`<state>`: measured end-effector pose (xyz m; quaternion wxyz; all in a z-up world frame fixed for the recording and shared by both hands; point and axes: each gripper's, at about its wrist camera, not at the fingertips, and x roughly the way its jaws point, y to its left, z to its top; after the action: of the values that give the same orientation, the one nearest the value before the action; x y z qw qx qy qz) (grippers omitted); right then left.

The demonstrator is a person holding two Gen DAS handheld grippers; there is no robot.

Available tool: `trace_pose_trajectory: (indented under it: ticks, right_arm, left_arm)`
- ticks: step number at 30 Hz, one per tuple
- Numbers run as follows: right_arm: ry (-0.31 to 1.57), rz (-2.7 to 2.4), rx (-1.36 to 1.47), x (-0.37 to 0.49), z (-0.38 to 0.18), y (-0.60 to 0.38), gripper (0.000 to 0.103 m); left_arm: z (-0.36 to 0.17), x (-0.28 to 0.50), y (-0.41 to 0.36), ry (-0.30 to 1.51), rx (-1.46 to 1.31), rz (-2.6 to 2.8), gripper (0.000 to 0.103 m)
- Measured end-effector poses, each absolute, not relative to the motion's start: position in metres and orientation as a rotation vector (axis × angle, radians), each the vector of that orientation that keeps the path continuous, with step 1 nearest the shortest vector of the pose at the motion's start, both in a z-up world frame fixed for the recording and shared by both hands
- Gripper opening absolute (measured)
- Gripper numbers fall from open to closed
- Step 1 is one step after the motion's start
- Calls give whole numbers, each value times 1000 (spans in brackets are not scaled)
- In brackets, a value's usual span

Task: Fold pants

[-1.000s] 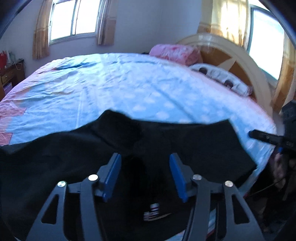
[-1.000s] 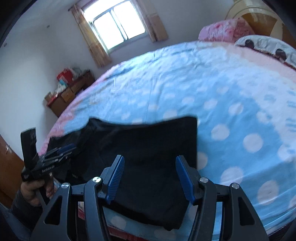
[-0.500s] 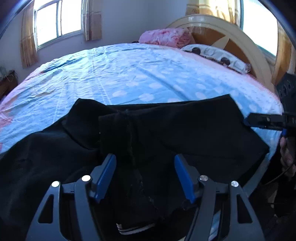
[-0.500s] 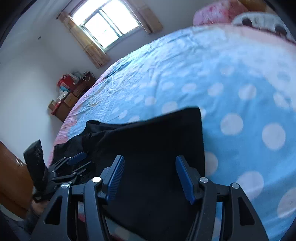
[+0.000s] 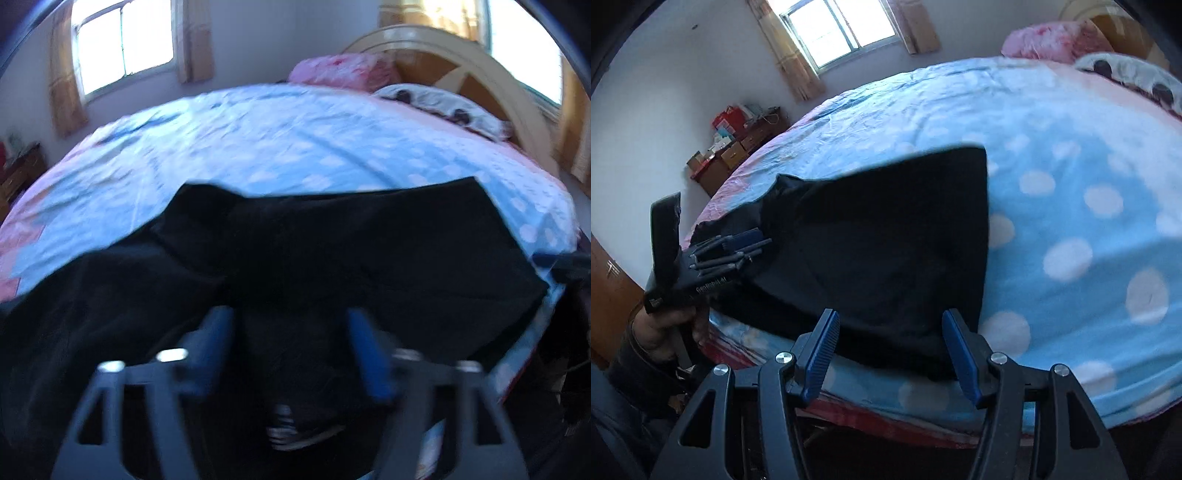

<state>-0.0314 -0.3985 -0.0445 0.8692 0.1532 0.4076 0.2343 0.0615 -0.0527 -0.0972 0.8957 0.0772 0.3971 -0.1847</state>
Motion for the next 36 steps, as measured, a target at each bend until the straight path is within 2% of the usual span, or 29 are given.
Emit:
trace_pose_trajectory:
  ticks: [7, 10, 13, 18, 24, 29, 36]
  right_arm:
    - [789, 428, 389, 35, -20, -399, 60]
    - [807, 399, 473, 68, -31, -403, 60]
    - [912, 367, 509, 90, -55, -401, 60]
    - [915, 386, 402, 91, -49, -391, 60]
    - [910, 432, 424, 91, -25, -391, 60]
    - [971, 608, 492, 120, -18, -349, 60]
    - [1085, 809, 504, 172, -20, -257, 60]
  left_arm:
    - [-101, 60, -52, 826, 166, -372, 82]
    - [-102, 61, -49, 832, 144, -375, 83]
    - [-103, 60, -50, 828, 161, -376, 83]
    - [-103, 62, -49, 828, 161, -383, 85]
    - [-95, 64, -43, 839, 133, -386, 85]
    - [-81, 68, -29, 782, 146, -337, 85]
    - [-91, 90, -5, 812, 65, -305, 86]
